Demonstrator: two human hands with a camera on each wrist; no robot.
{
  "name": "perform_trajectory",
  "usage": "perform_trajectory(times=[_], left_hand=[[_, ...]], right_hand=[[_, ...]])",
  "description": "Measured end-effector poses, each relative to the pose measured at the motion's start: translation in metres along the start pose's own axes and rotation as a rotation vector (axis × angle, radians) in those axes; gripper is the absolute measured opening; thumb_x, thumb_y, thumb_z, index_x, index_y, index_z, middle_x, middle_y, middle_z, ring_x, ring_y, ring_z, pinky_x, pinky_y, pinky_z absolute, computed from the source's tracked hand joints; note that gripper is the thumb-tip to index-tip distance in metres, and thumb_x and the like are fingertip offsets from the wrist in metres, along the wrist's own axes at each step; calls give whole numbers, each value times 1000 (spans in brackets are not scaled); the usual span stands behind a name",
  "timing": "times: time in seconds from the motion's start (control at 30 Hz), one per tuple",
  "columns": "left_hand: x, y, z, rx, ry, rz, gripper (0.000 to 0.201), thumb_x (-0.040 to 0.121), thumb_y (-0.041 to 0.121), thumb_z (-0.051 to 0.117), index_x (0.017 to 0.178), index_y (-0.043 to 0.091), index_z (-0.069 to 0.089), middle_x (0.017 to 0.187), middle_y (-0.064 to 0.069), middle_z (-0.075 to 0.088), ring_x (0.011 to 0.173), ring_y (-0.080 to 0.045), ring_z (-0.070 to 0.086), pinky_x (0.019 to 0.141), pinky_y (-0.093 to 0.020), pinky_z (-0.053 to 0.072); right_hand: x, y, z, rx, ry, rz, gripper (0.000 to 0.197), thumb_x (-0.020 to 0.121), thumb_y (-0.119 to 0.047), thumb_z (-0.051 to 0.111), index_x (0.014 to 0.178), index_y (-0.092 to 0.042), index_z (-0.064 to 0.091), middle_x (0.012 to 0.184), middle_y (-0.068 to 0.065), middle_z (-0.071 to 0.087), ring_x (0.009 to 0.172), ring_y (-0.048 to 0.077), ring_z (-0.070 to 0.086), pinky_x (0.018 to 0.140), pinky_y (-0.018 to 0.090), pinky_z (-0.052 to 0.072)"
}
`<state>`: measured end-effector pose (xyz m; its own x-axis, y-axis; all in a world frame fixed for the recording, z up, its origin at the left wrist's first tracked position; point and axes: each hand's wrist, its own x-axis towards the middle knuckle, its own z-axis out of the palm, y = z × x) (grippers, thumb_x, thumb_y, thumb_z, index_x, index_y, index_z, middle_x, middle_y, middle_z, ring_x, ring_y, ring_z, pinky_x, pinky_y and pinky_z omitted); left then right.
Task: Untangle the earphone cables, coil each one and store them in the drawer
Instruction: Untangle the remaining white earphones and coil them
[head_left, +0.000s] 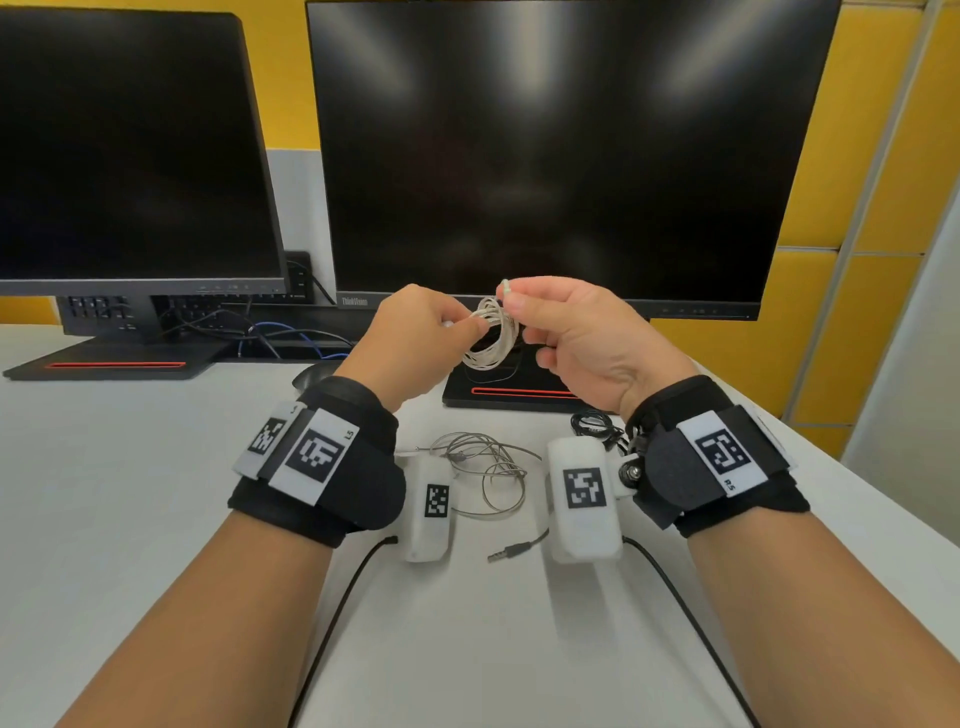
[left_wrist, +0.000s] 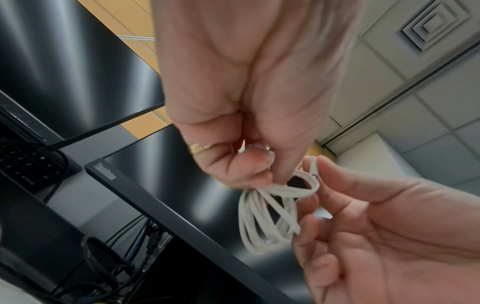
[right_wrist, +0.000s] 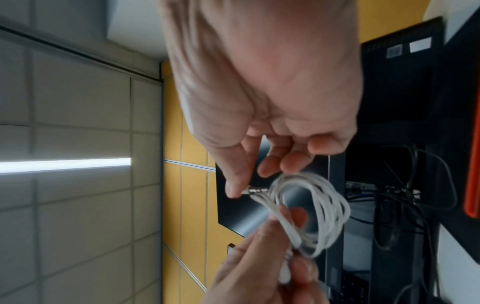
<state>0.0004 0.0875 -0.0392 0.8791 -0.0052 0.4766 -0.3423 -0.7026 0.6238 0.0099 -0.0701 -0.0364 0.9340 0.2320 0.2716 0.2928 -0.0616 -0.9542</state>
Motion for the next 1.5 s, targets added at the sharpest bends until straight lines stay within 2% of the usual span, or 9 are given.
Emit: perform_trajectory(times=[0.2, 0.27, 0.4, 0.5, 0.67, 0.83, 1.07, 1.27, 1.5], left_hand=[[-2, 4, 0, -151, -54, -10, 21, 96, 31, 54, 90, 16, 69, 64, 1, 58, 56, -8, 51, 55, -17, 42], [-2, 5, -1, -178, -64, -6, 19, 96, 29, 55, 86, 19, 67, 66, 0, 60, 58, -9, 52, 59, -19, 46], [-3, 5, 2, -51, -66, 14, 16, 95, 34, 55, 85, 24, 63, 66, 5, 60, 57, -6, 53, 54, -17, 42], [-1, 4, 1, 44, -9, 3, 20, 95, 35, 55, 91, 20, 68, 65, 7, 57, 56, -6, 51, 49, -16, 36], [-2, 7, 3, 90, 11, 4, 24, 93, 35, 57, 99, 16, 70, 67, 7, 55, 58, -9, 53, 49, -18, 38], [-1, 5, 1, 3, -4, 20, 17, 94, 33, 57, 84, 22, 64, 63, 6, 59, 50, -5, 54, 37, -7, 36], [0, 3, -1, -321, -37, -39, 22, 94, 27, 57, 88, 12, 73, 65, 0, 60, 53, -3, 53, 54, -15, 46], [-1, 3, -5, -562, -101, -93, 25, 98, 24, 52, 99, 8, 71, 72, -3, 54, 62, -7, 47, 56, -15, 44], [-2, 2, -3, -543, -71, -98, 37, 93, 40, 56, 95, 7, 72, 67, -1, 50, 60, -7, 43, 54, -16, 42]], right_hand=[[-1, 0, 5, -13, 68, -45, 10, 92, -24, 63, 99, -29, 68, 108, -12, 66, 106, 5, 54, 83, 30, 35], [0, 1, 5, 48, 39, 0, 11, 92, -27, 64, 101, -30, 70, 111, -8, 67, 115, 14, 53, 92, 39, 33], [3, 1, 2, 266, -4, 122, 12, 90, -31, 65, 98, -23, 69, 89, -6, 69, 102, 17, 58, 107, 48, 31], [2, -1, 0, 414, -38, 206, 11, 90, -27, 62, 97, -20, 65, 85, -5, 70, 103, 17, 58, 109, 53, 22], [4, 4, 9, 364, -69, 231, 37, 79, -33, 71, 114, -23, 66, 132, -1, 60, 130, 27, 43, 110, 63, 12], [6, 6, 9, 134, -14, 134, 21, 84, -32, 72, 105, -27, 73, 121, -3, 66, 118, 20, 54, 105, 55, 26], [5, 4, 0, 112, -25, -78, 14, 94, -7, 59, 101, -13, 69, 97, 5, 70, 92, 19, 65, 87, 38, 53], [6, 7, 3, -8, 57, -191, 10, 85, 0, 68, 89, -9, 66, 97, 14, 72, 93, 28, 70, 83, 41, 59], [5, 7, 5, -194, 62, -213, 7, 87, -7, 67, 83, -9, 72, 86, 8, 71, 82, 17, 64, 66, 23, 50]])
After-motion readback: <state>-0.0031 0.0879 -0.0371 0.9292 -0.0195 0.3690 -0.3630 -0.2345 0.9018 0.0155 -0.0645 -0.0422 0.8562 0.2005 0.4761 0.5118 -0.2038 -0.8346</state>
